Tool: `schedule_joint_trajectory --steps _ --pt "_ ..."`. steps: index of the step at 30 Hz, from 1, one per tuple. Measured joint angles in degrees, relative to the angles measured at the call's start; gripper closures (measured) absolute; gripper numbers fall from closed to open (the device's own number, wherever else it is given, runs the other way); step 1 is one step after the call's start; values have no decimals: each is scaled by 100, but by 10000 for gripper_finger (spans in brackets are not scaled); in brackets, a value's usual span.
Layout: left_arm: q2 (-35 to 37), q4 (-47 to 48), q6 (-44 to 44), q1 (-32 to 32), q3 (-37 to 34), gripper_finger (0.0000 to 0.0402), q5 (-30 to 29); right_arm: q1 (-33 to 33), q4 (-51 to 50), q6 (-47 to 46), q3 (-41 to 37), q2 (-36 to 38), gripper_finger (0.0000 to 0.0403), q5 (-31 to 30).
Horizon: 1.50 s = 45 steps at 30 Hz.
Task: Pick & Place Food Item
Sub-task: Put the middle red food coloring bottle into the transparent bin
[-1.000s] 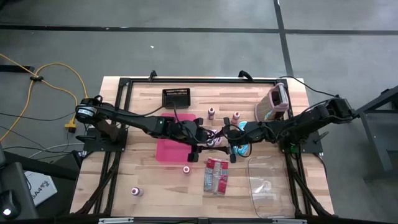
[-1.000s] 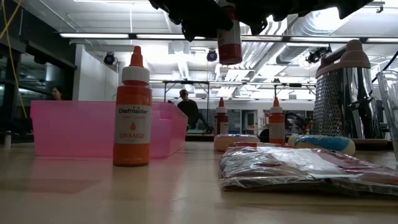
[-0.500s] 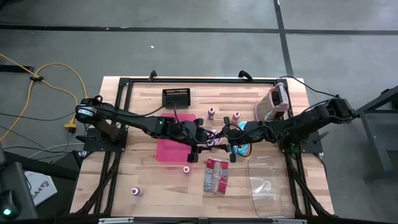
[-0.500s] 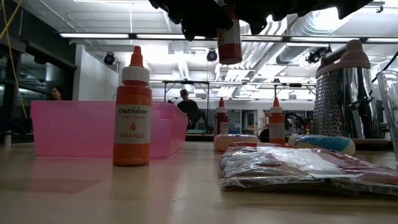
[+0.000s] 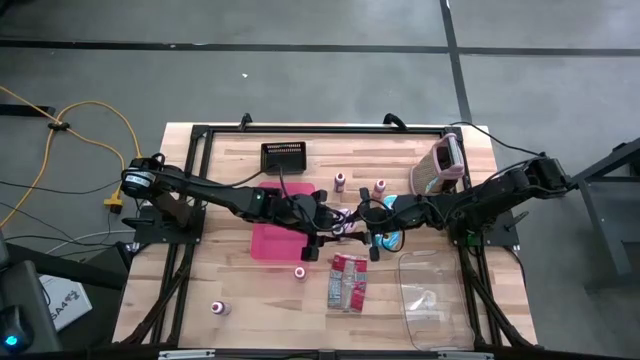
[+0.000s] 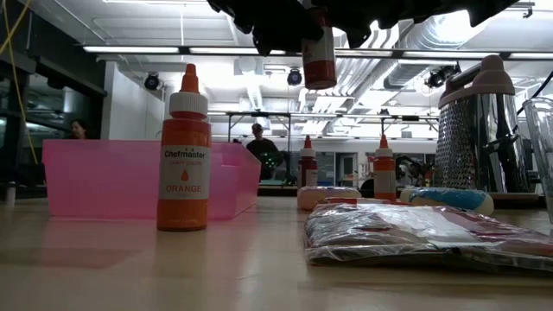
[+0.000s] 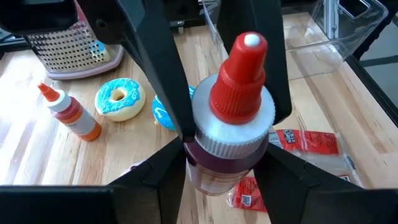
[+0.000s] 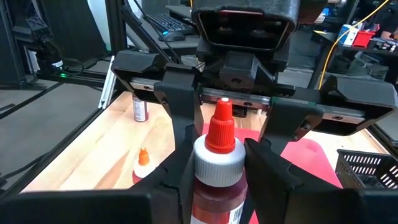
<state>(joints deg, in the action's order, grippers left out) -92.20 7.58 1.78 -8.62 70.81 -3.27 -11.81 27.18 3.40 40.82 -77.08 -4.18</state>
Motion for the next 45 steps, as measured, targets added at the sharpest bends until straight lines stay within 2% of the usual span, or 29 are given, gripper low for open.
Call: schedule_joint_trajectory --steps 10,17,25,34,38,45 --pt "0 -5 -9 0 0 184 0 -2 -42 4 0 0 295 32" --pt "0 6 -37 -1 0 181 0 -34 -247 -56 0 50 295 17" --pt "0 6 -98 -13 0 181 0 -324 -859 -369 -4 583 296 -399" --pt "0 6 -164 -13 0 181 5 -1251 -2158 -959 -4 1342 296 -1519" --pt "0 6 -162 -13 0 181 4 -1891 -2627 -1252 -4 1462 296 -2054" --pt "0 6 -182 -13 0 181 4 -3162 -2986 -1942 -4 1469 296 -3364"
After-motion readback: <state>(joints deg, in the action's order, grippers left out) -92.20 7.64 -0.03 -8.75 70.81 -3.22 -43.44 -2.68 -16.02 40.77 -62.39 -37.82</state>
